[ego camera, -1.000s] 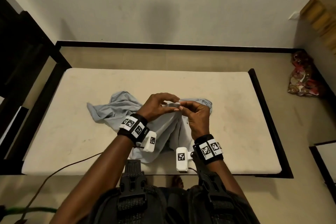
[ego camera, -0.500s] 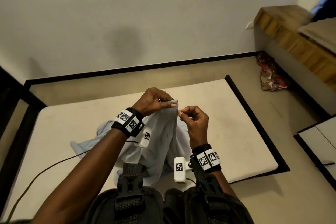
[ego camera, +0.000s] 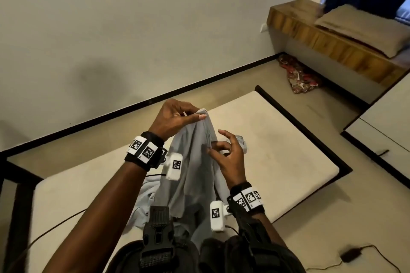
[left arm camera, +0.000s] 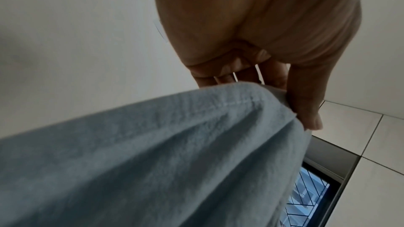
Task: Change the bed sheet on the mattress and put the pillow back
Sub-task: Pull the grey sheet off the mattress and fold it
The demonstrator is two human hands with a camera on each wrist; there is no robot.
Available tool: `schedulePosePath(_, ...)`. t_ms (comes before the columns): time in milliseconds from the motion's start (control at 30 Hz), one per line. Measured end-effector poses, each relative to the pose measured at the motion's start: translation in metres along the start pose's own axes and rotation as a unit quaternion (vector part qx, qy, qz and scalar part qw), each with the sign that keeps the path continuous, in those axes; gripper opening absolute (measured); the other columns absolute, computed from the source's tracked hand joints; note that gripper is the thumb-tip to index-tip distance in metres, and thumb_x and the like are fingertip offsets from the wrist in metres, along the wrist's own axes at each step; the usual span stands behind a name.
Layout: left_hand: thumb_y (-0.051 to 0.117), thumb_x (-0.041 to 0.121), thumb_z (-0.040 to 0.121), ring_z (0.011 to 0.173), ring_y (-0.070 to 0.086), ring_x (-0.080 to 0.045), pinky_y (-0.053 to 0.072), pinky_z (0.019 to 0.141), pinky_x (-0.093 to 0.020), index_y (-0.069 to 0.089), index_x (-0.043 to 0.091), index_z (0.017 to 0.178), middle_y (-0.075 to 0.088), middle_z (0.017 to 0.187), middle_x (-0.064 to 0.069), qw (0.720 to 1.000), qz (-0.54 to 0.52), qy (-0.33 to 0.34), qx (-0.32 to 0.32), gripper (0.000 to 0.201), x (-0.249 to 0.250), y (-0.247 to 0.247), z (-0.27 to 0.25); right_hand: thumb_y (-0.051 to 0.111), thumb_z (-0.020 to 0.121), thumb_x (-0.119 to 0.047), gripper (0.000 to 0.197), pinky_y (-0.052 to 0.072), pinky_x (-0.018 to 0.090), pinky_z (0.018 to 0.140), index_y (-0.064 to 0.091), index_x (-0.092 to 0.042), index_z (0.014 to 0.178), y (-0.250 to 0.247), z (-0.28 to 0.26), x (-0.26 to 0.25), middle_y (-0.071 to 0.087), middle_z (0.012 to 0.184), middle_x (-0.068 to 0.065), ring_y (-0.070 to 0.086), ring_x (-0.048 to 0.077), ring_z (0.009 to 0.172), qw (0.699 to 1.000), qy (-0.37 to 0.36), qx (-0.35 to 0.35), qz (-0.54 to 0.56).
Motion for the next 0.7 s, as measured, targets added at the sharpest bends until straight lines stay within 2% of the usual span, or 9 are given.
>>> schedulePosePath(67, 0.080, 0.020, 0.087, 0.067, 0.062, -0.022, 0.047, 0.061, -0.036, 0.081, 0.007, 0.090, 0.074, 0.077, -0.004, 1.000, 0.000, 0.004, 0.013, 0.013, 0.001, -0.008, -0.005, 0.088, 0.076, -0.026, 0.054, 0.059, 0.029, 0.082, 0.061, -0.024, 0.123, 0.014, -0.003, -0.002, 0.074, 0.096, 0.001, 0.071, 0.016, 0.093, 1.000, -0.011, -0.007, -0.021)
schedulePosePath(133, 0.081, 0.021, 0.087, 0.069, 0.064, -0.029, 0.048, 0.061, -0.041, 0.081, 0.009, 0.089, 0.075, 0.079, -0.008, 1.000, -0.008, 0.003, 0.029, 0.012, 0.002, -0.013, -0.009, 0.087, 0.077, -0.020, 0.039, 0.060, 0.032, 0.077, 0.067, -0.021, 0.110, 0.024, -0.003, 0.002, 0.073, 0.088, -0.001, 0.070, 0.016, 0.084, 0.999, -0.013, 0.001, -0.035)
schedulePosePath(233, 0.082, 0.020, 0.085, 0.072, 0.066, -0.016, 0.048, 0.066, -0.033, 0.081, 0.008, 0.091, 0.077, 0.081, -0.006, 0.996, -0.030, 0.004, 0.081, 0.013, 0.005, -0.025, -0.016, 0.082, 0.079, -0.013, 0.014, 0.057, 0.036, 0.069, 0.071, -0.015, 0.086, 0.027, -0.004, 0.017, 0.070, 0.072, 0.002, 0.065, 0.018, 0.069, 0.998, -0.002, 0.037, -0.058)
schedulePosePath(333, 0.083, 0.020, 0.084, 0.073, 0.066, -0.015, 0.050, 0.071, -0.032, 0.081, 0.006, 0.090, 0.076, 0.080, -0.008, 0.990, -0.051, -0.004, 0.130, 0.015, -0.001, -0.045, -0.020, 0.076, 0.079, -0.004, 0.014, 0.051, 0.027, 0.064, 0.068, -0.013, 0.073, 0.020, -0.012, 0.038, 0.065, 0.065, -0.001, 0.058, 0.011, 0.061, 0.994, 0.034, 0.076, -0.067)
schedulePosePath(433, 0.084, 0.025, 0.083, 0.075, 0.070, -0.021, 0.054, 0.073, -0.040, 0.082, 0.009, 0.090, 0.077, 0.083, -0.007, 0.990, -0.034, -0.014, 0.135, 0.018, -0.007, -0.057, -0.025, 0.072, 0.077, -0.011, 0.016, 0.049, 0.028, 0.062, 0.065, -0.021, 0.067, 0.021, -0.019, 0.051, 0.062, 0.061, -0.007, 0.054, 0.008, 0.058, 0.991, 0.048, 0.077, -0.097)
schedulePosePath(500, 0.084, 0.026, 0.083, 0.075, 0.069, -0.020, 0.054, 0.072, -0.041, 0.082, 0.009, 0.091, 0.077, 0.082, -0.007, 0.990, -0.028, -0.012, 0.137, 0.019, -0.006, -0.059, -0.029, 0.067, 0.075, -0.017, 0.009, 0.048, 0.031, 0.060, 0.065, -0.019, 0.067, 0.024, -0.021, 0.058, 0.060, 0.059, -0.006, 0.053, 0.009, 0.058, 0.990, 0.060, 0.069, -0.112)
schedulePosePath(567, 0.084, 0.025, 0.083, 0.073, 0.066, -0.017, 0.052, 0.072, -0.038, 0.081, 0.007, 0.092, 0.076, 0.081, -0.008, 0.988, -0.039, -0.007, 0.147, 0.021, -0.002, -0.061, -0.032, 0.067, 0.076, -0.013, 0.008, 0.045, 0.030, 0.056, 0.064, -0.011, 0.068, 0.032, -0.024, 0.067, 0.053, 0.056, -0.003, 0.047, 0.013, 0.054, 0.990, 0.085, 0.043, -0.105)
schedulePosePath(667, 0.084, 0.024, 0.083, 0.074, 0.067, -0.017, 0.051, 0.073, -0.036, 0.081, 0.006, 0.094, 0.077, 0.082, -0.009, 0.990, -0.035, 0.002, 0.140, 0.021, 0.007, -0.066, -0.031, 0.066, 0.080, -0.005, 0.013, 0.043, 0.031, 0.048, 0.060, 0.006, 0.076, 0.044, -0.030, 0.076, 0.051, 0.057, 0.010, 0.047, 0.022, 0.047, 0.989, 0.122, 0.005, -0.079)
schedulePosePath(700, 0.084, 0.023, 0.084, 0.074, 0.067, -0.017, 0.051, 0.072, -0.034, 0.081, 0.006, 0.094, 0.077, 0.082, -0.009, 0.990, -0.026, 0.007, 0.137, 0.021, 0.011, -0.068, -0.030, 0.063, 0.082, -0.002, 0.013, 0.043, 0.032, 0.046, 0.058, 0.008, 0.075, 0.046, -0.031, 0.077, 0.051, 0.058, 0.013, 0.048, 0.025, 0.043, 0.989, 0.129, -0.001, -0.077)
Point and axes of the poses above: each hand's wrist, its own z-axis towards the middle knuckle, its own y-axis out of the palm, x = y × z, the point moved 10 cm from there along z, towards the middle knuckle
